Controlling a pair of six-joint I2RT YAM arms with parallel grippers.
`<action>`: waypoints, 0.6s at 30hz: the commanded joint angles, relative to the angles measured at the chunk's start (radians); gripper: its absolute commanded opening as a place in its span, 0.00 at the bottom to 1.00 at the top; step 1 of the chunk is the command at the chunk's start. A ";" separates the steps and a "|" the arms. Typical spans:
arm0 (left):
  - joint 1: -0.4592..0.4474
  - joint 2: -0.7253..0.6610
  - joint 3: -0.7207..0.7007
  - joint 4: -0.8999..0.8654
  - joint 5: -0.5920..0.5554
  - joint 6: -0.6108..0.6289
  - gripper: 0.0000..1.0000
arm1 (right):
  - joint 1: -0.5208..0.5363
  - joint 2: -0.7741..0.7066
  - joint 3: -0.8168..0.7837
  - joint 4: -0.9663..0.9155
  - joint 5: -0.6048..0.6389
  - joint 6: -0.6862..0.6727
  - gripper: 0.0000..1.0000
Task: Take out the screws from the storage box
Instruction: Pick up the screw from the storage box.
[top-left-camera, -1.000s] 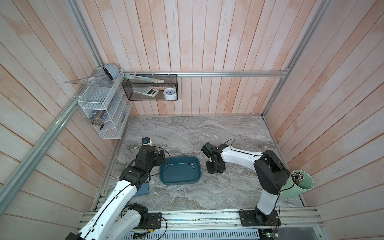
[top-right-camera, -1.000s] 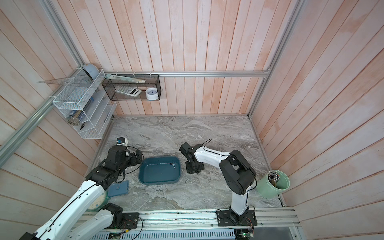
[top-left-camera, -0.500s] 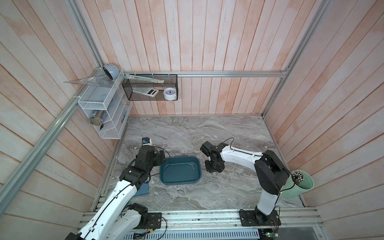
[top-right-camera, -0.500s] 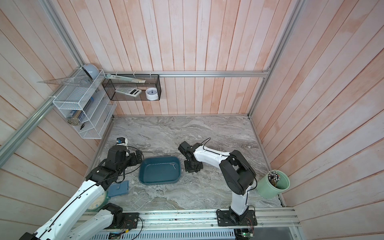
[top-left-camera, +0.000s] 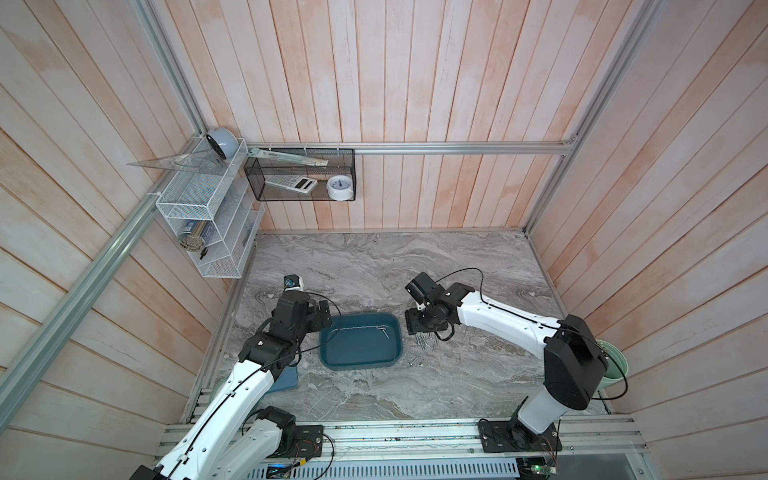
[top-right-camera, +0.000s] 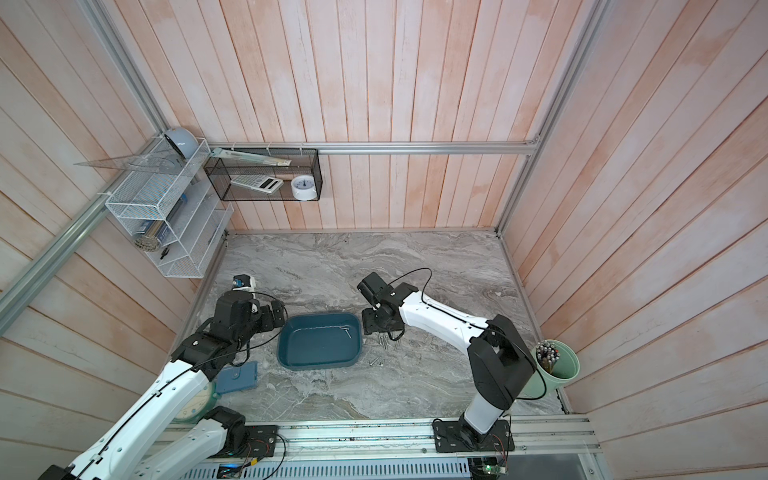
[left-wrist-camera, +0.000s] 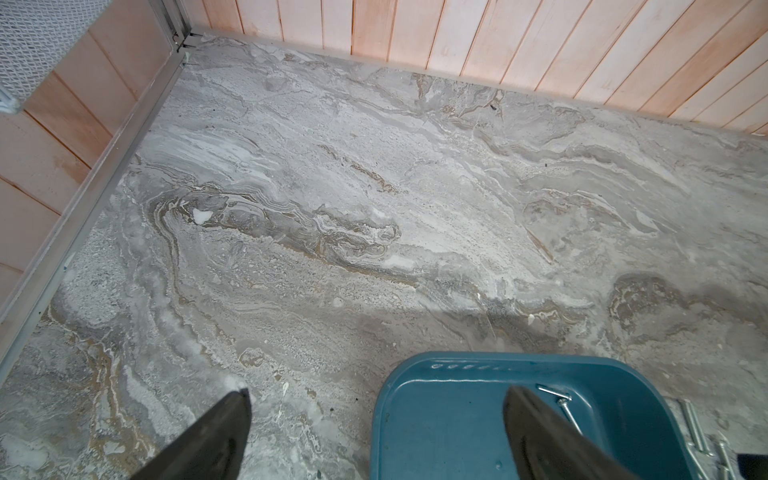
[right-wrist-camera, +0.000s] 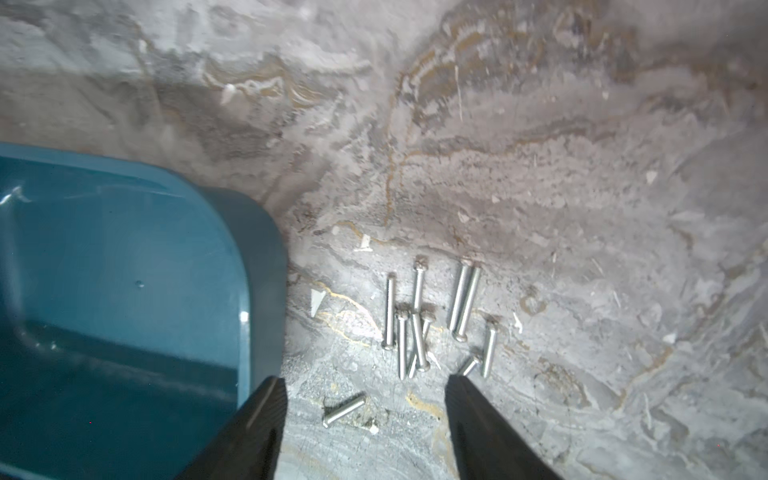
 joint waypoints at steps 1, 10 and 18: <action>0.004 -0.014 0.017 0.001 -0.015 -0.001 1.00 | 0.032 0.004 0.051 0.055 -0.002 -0.014 0.66; 0.005 -0.027 0.010 0.006 -0.023 -0.002 1.00 | 0.154 0.179 0.265 -0.060 0.103 -0.059 0.45; 0.004 -0.024 0.013 0.006 -0.024 -0.001 1.00 | 0.166 0.342 0.393 -0.184 0.054 -0.063 0.37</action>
